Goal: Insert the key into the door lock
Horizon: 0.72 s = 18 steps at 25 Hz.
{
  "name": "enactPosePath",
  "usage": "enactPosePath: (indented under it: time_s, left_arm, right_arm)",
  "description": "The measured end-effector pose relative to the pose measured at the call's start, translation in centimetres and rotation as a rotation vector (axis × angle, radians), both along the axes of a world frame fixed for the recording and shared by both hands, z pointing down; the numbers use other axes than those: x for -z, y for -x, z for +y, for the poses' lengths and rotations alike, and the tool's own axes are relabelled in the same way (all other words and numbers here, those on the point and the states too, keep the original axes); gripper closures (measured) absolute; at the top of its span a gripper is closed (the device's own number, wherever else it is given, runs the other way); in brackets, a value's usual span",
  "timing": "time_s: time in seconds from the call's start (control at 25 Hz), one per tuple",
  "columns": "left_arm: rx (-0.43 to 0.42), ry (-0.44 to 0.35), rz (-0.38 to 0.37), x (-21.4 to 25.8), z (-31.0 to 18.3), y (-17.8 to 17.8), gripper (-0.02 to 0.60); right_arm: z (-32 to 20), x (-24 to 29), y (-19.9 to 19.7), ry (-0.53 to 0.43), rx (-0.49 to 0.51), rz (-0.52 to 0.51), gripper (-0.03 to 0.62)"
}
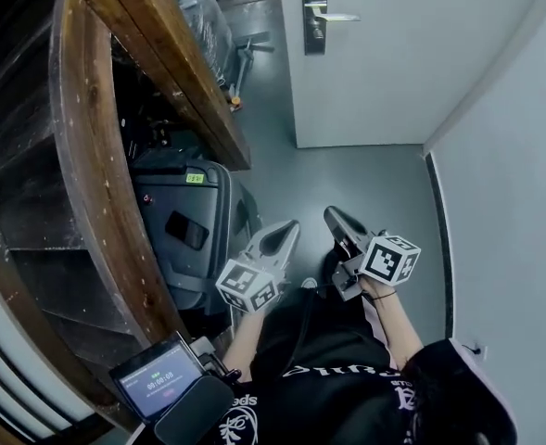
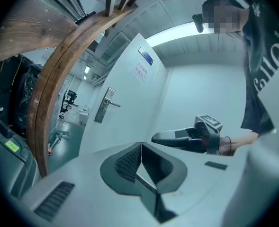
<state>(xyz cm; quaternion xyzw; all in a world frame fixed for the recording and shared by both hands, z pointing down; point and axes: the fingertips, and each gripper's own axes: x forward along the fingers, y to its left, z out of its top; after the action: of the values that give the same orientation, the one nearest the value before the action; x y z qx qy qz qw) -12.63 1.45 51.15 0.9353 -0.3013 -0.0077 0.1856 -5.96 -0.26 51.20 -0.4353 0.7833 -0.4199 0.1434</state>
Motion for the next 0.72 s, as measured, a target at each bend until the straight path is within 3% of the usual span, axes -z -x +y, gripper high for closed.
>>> enactPosePath:
  time_s: [0.36, 0.72]
  left_arm:
    - [-0.08, -0.031, -0.012, 1.5, 5.7, -4.7, 0.575]
    - [0.029, -0.077, -0.042, 3.1, 11.7, -10.4, 0.575]
  right_arm:
    - [6.6, 1.1, -4.1, -0.008, -0.043, 0.05, 0.56]
    - [14.1, 2.8, -10.2, -0.043, 0.038, 0.077, 0.562]
